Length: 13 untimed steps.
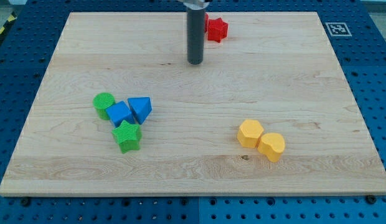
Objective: Push the blue blocks towards the top left corner of the board
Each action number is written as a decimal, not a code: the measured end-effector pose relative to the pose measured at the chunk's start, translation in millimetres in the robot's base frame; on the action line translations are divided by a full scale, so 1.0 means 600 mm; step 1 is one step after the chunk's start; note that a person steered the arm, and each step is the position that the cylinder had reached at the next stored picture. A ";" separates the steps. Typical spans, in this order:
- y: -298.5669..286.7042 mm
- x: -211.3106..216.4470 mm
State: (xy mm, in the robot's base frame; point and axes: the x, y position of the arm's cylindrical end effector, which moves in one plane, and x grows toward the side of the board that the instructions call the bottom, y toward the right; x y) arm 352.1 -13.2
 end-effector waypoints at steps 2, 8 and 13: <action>-0.008 0.000; 0.000 0.370; -0.271 0.314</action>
State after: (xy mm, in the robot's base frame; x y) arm 540.5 -176.0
